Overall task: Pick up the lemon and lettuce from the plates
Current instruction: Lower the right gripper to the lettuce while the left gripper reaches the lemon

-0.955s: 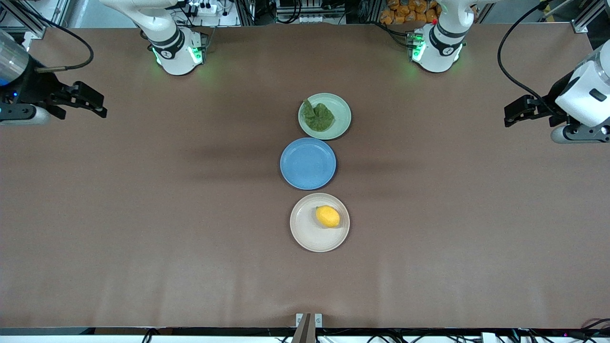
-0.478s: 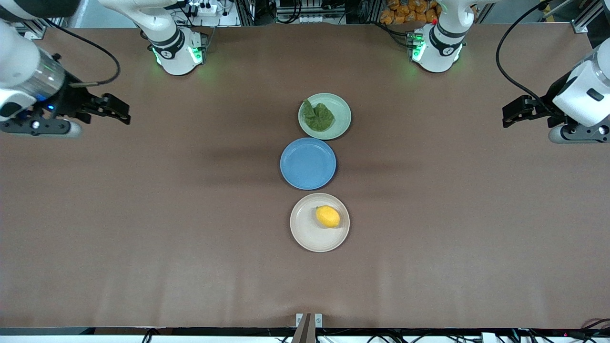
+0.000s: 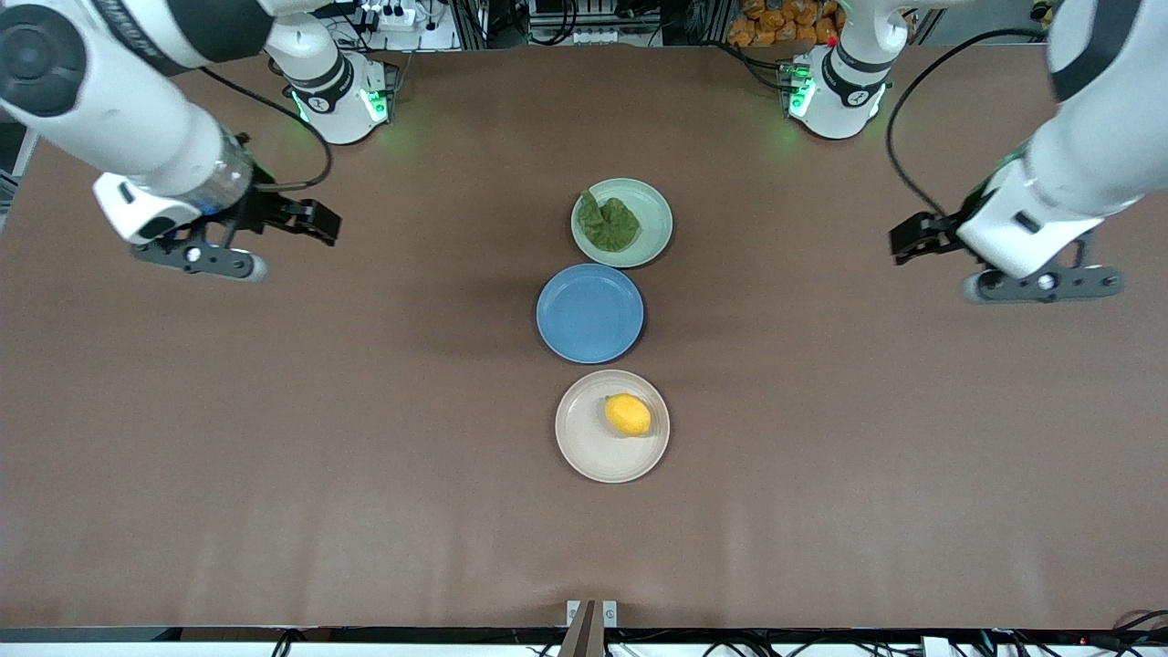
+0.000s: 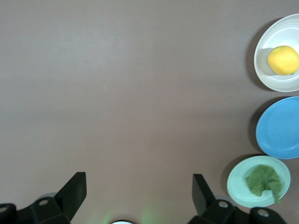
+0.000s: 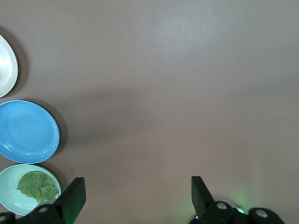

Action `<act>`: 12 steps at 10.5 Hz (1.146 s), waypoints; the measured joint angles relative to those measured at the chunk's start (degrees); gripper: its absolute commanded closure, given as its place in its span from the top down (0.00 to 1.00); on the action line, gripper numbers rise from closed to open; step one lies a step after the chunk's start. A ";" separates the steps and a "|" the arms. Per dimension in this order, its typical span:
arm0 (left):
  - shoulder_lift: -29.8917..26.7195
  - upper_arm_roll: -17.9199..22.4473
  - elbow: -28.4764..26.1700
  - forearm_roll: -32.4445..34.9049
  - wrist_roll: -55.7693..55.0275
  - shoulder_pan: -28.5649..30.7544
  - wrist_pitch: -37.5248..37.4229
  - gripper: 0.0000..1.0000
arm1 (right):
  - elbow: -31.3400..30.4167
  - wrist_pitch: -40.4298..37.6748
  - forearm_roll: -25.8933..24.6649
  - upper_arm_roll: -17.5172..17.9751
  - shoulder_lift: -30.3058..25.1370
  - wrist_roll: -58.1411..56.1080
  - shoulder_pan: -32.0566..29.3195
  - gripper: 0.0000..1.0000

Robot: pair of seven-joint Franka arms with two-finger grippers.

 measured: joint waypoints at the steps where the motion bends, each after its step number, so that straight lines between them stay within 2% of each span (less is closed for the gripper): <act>1: 1.76 -0.11 -0.09 0.00 -2.31 -1.59 1.42 1.00 | -0.13 0.00 -0.18 0.04 0.59 4.89 2.57 1.00; 5: 10.44 -0.20 -0.22 0.00 -10.01 -6.74 10.64 1.00 | -2.21 -0.11 -1.09 0.16 3.46 25.41 13.62 1.00; 7: 14.71 -0.22 -0.15 -0.14 -12.10 -8.22 17.18 1.00 | -3.38 0.38 -1.19 0.15 4.57 31.27 16.50 1.00; 9: 18.60 -0.26 0.02 -0.61 -15.59 -9.99 23.83 1.00 | -4.78 4.53 -1.17 0.14 6.03 38.46 20.18 1.00; 12: 24.06 -0.28 2.62 -1.37 -20.16 -12.62 29.11 1.00 | -6.23 14.08 -1.19 0.19 11.44 50.49 27.85 1.00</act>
